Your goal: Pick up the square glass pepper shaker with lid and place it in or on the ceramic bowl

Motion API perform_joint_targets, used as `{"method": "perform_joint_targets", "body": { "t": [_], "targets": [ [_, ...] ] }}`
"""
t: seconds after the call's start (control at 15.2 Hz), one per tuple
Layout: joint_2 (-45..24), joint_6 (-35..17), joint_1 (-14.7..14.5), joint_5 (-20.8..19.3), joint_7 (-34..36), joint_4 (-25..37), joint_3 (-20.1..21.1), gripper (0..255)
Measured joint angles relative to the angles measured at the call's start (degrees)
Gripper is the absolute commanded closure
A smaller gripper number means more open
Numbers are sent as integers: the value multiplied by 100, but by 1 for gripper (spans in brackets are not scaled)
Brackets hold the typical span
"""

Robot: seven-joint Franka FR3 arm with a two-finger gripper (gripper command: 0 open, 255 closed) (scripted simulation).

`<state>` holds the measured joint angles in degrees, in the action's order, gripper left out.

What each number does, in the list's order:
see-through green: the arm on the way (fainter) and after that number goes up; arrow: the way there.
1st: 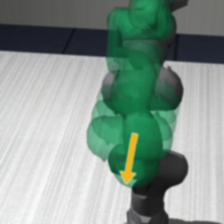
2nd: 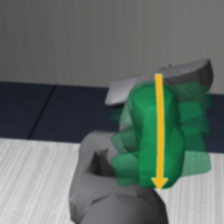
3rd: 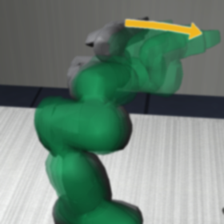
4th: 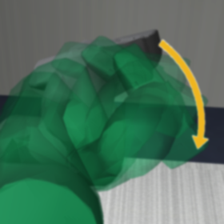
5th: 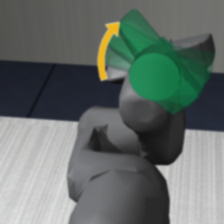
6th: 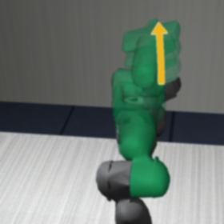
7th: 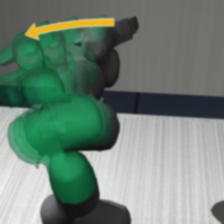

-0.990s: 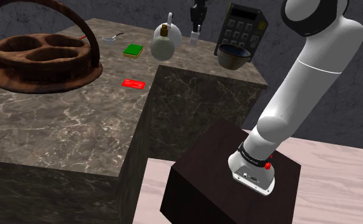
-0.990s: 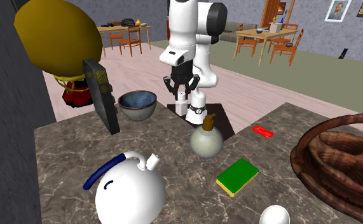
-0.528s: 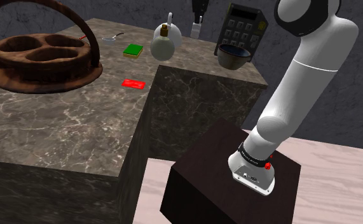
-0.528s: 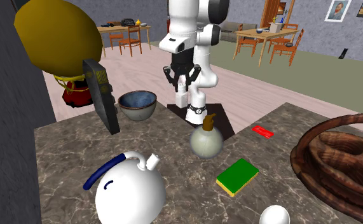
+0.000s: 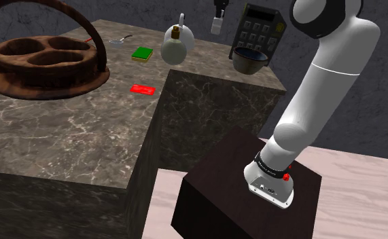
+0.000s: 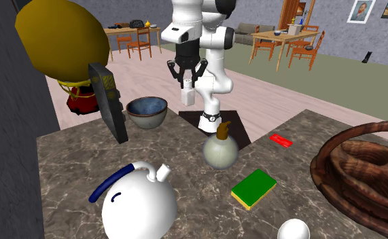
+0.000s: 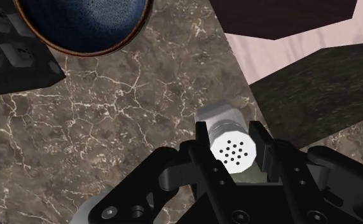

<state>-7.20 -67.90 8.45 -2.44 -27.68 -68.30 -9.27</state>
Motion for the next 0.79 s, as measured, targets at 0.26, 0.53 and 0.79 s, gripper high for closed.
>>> {"method": "perform_joint_targets", "body": {
  "t": [0.26, 0.53, 0.79],
  "targets": [
    [178, 107, 267, -79, -506, -37, -212, 255],
    [366, 57, 569, -176, -1092, -231, -471, 255],
    [418, 70, 857, -241, -1667, -225, -726, 255]
  ]
}}
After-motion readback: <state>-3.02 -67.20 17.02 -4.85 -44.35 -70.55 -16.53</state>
